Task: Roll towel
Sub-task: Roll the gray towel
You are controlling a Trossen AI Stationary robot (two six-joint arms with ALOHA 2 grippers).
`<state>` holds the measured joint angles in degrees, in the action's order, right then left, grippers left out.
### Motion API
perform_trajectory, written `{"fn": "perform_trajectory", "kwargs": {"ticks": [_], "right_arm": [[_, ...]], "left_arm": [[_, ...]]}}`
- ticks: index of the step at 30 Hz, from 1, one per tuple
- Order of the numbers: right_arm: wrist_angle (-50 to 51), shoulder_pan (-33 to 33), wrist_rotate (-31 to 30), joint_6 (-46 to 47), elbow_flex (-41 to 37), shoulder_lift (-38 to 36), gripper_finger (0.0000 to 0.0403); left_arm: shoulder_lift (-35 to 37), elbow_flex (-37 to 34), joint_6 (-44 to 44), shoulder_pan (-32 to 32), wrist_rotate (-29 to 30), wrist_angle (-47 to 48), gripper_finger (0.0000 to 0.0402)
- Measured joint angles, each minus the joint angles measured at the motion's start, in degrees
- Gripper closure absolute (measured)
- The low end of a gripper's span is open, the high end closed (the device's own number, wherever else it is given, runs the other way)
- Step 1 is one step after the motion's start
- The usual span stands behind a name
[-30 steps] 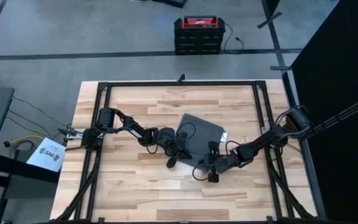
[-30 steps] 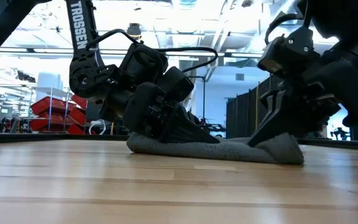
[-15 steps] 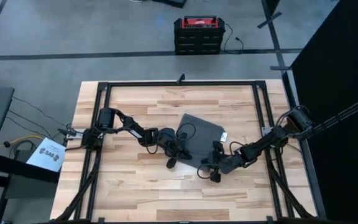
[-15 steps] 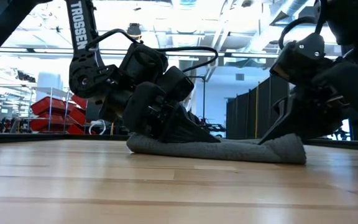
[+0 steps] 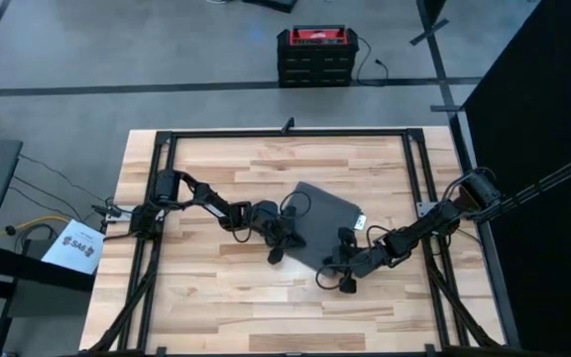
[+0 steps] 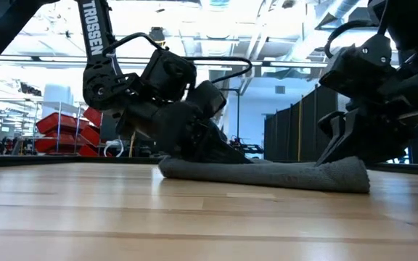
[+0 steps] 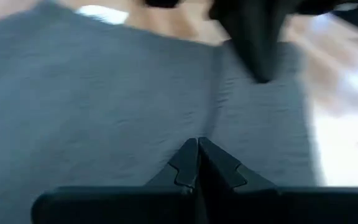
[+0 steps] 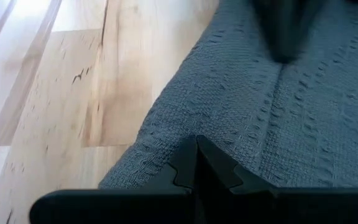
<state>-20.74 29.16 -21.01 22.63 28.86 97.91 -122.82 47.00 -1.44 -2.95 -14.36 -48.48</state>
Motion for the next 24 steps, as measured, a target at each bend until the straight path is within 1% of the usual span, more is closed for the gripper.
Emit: {"fn": "perform_trajectory", "kwargs": {"ticks": [2,12,17,21,24], "right_arm": [[0.04,0.07,0.20,0.00,0.00,0.00,0.0403],[1.63,0.49,0.32,1.18,0.04,-0.72,0.0403],[7.37,1.21,0.59,0.46,-0.33,-5.45,0.0403],[11.89,2.19,-0.59,0.39,-0.48,-9.01,0.0403],[14.19,2.48,-0.95,0.46,-0.49,-10.43,0.0403]], "left_arm": [[0.12,0.09,-0.55,-0.55,1.85,1.74,0.0402],[0.14,0.13,-1.63,-0.49,1.96,3.03,0.0402],[-0.03,0.15,-1.27,0.17,2.22,2.77,0.0402],[-0.01,0.15,-0.14,1.38,5.39,2.73,0.0402],[-0.01,0.15,2.92,2.30,7.97,2.68,0.0402]]}}
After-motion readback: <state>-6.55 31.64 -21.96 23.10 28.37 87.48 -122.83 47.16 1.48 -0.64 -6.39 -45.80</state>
